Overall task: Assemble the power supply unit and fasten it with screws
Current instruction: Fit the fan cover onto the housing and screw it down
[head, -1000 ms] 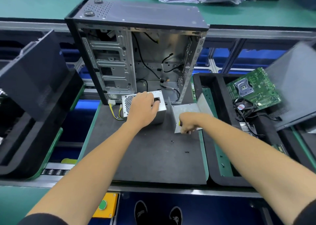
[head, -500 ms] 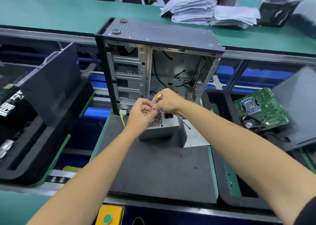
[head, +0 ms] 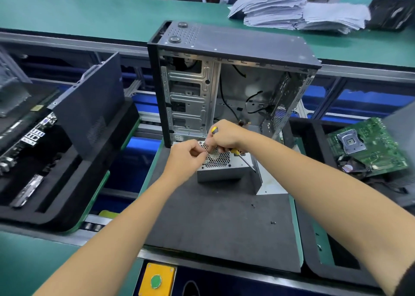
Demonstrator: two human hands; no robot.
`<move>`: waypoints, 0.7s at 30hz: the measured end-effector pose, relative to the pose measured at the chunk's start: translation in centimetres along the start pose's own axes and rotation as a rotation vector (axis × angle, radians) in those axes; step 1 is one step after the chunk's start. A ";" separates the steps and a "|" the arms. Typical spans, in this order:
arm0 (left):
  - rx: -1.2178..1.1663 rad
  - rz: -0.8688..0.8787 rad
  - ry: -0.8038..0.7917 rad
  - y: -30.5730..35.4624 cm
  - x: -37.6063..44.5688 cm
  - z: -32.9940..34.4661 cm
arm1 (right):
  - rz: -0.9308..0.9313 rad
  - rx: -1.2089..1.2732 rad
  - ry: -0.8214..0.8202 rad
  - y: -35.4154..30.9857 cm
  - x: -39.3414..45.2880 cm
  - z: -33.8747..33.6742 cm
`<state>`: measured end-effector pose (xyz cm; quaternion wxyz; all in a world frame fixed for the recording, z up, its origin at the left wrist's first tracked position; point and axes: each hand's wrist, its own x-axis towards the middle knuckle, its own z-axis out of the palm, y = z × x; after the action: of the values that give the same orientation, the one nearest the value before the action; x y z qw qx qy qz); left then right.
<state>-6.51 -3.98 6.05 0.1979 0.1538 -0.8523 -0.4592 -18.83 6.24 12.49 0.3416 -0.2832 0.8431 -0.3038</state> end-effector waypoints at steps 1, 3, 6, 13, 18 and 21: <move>0.030 0.022 -0.039 -0.1 -0.2 -0.4 | -0.008 0.001 -0.004 -0.1 0.1 0.2; 0.079 0.053 -0.122 -0.1 -0.4 -1.0 | -0.020 0.001 -0.020 -0.5 0.2 0.5; 0.125 0.087 -0.198 0.0 -0.5 -1.5 | -0.029 -0.032 -0.044 -1.1 0.0 1.0; 0.276 0.150 -0.266 -0.7 -0.9 -2.3 | -0.024 -0.067 -0.068 -1.5 -0.5 1.9; 0.238 0.116 -0.308 0.2 -0.9 -1.3 | -0.023 -0.050 -0.068 -1.4 -0.4 2.1; 0.199 0.079 -0.297 0.0 -0.8 -1.0 | -0.025 -0.043 -0.057 -1.2 -0.3 2.1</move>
<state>-5.30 -4.32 6.43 0.0717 0.0694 -0.9187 -0.3822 -16.77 5.03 12.24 0.3554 -0.3097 0.8358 -0.2816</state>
